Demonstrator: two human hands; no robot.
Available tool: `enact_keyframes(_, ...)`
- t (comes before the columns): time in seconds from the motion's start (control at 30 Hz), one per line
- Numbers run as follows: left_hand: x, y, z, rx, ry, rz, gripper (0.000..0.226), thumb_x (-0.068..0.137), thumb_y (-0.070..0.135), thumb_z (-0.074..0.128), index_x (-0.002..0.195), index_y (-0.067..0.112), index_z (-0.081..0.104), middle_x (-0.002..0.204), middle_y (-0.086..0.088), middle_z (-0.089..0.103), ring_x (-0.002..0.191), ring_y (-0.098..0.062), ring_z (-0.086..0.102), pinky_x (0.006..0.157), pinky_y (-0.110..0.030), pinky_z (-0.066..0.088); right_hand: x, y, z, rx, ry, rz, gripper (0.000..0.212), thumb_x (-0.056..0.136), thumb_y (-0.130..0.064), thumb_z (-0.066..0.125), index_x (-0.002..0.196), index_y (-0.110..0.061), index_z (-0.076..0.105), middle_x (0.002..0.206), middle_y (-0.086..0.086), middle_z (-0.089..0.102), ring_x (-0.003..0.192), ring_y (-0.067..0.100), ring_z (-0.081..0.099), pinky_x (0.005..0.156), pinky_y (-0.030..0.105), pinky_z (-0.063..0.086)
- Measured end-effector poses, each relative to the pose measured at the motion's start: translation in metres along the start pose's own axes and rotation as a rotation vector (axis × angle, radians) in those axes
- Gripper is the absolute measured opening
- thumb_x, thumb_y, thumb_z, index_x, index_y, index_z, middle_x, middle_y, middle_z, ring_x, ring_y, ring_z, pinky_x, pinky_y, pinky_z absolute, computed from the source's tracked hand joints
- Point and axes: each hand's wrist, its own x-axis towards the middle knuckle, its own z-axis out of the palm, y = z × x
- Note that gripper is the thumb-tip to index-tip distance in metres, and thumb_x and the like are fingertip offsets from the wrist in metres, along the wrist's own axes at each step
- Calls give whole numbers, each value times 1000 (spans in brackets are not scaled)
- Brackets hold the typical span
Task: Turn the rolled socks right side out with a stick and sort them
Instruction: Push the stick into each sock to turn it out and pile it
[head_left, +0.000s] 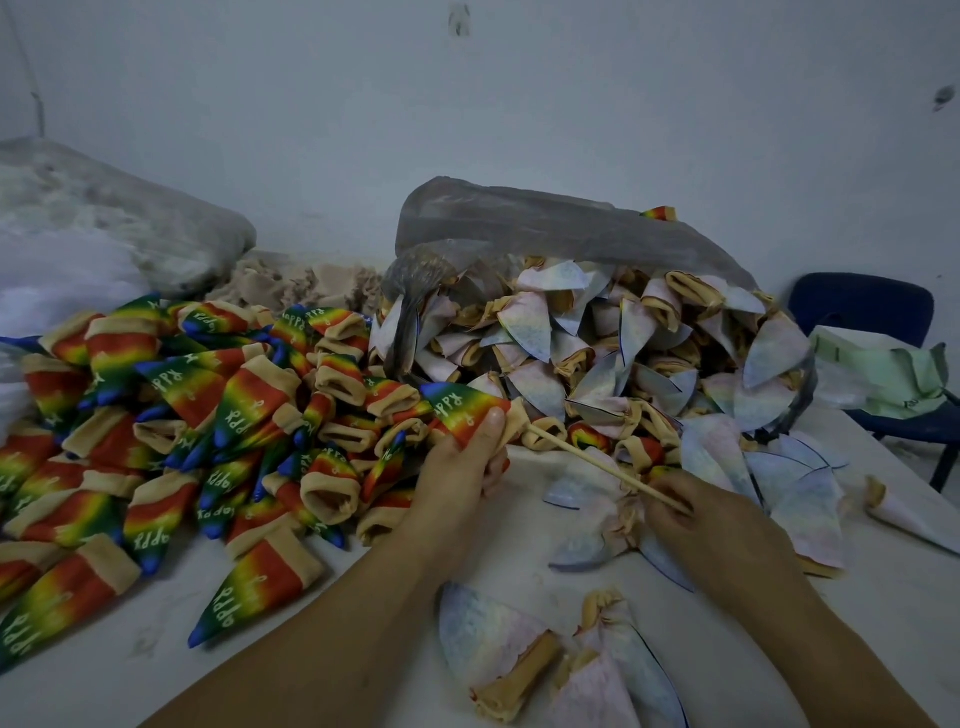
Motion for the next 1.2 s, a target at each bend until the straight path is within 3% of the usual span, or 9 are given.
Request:
enact_keyframes(0.1,0,6,0,-49,78,-53,28,93,39,59,88,11,64,53,1,52,50,-17,45,44,-17,37,1,4,-1,1,13,22,17,93,-34,50,81,-24,58,62,-3,57,59,15,55,51,27,40)
enact_keyframes(0.13,-1,9,1,-59,96,-60,32,96,37,58,99,6,67,61,-12,64,59,-32,61,64,-25,58,1,5,-2,13,16,40,17,94,-32,49,82,-24,58,63,-2,58,60,17,56,54,28,42)
enact_keyframes(0.2,-5,12,4,34,89,-60,48,96,43,56,115,-1,61,91,-16,70,102,-40,56,99,-50,36,2,4,-3,74,18,57,18,95,-31,49,80,-24,57,64,2,58,61,19,55,55,31,43)
enact_keyframes(0.37,-20,3,21,487,-209,-11,34,84,65,59,94,34,71,89,14,72,86,0,66,76,-27,49,-2,-26,-7,587,-36,54,43,80,-66,43,83,-28,62,66,-5,58,60,6,54,56,28,40)
enact_keyframes(0.47,-26,-1,30,612,-329,148,32,94,54,48,97,30,69,94,5,72,90,-11,67,82,-37,54,-9,-39,0,716,-118,1,47,74,-78,36,95,-45,61,88,-20,67,81,-4,61,74,32,50)
enact_keyframes(0.63,-26,-3,32,802,-225,258,46,92,64,27,76,33,56,78,3,64,76,-17,61,76,-46,51,-12,-45,2,741,-148,-43,46,74,-74,39,93,-38,60,88,-5,68,90,14,63,82,49,52)
enact_keyframes(0.9,-24,2,31,235,-285,18,38,90,57,48,87,28,72,84,8,73,82,-5,68,71,-13,50,-14,-53,0,813,-121,-48,30,76,-66,41,85,-45,60,78,-18,66,72,-5,61,59,9,43)
enact_keyframes(1.07,-26,6,33,353,-329,30,33,89,53,52,90,26,69,80,8,72,77,-6,68,70,-16,51,-13,-48,2,1000,-181,51,53,67,-80,48,98,-40,67,94,-5,72,91,11,68,86,42,54)
enact_keyframes(1.2,-31,3,33,569,-494,54,17,97,45,54,92,31,64,79,13,68,72,-1,63,66,-14,49,-10,-47,1,1066,-182,89,51,59,-82,58,97,-49,65,97,-13,71,94,9,67,88,42,54)
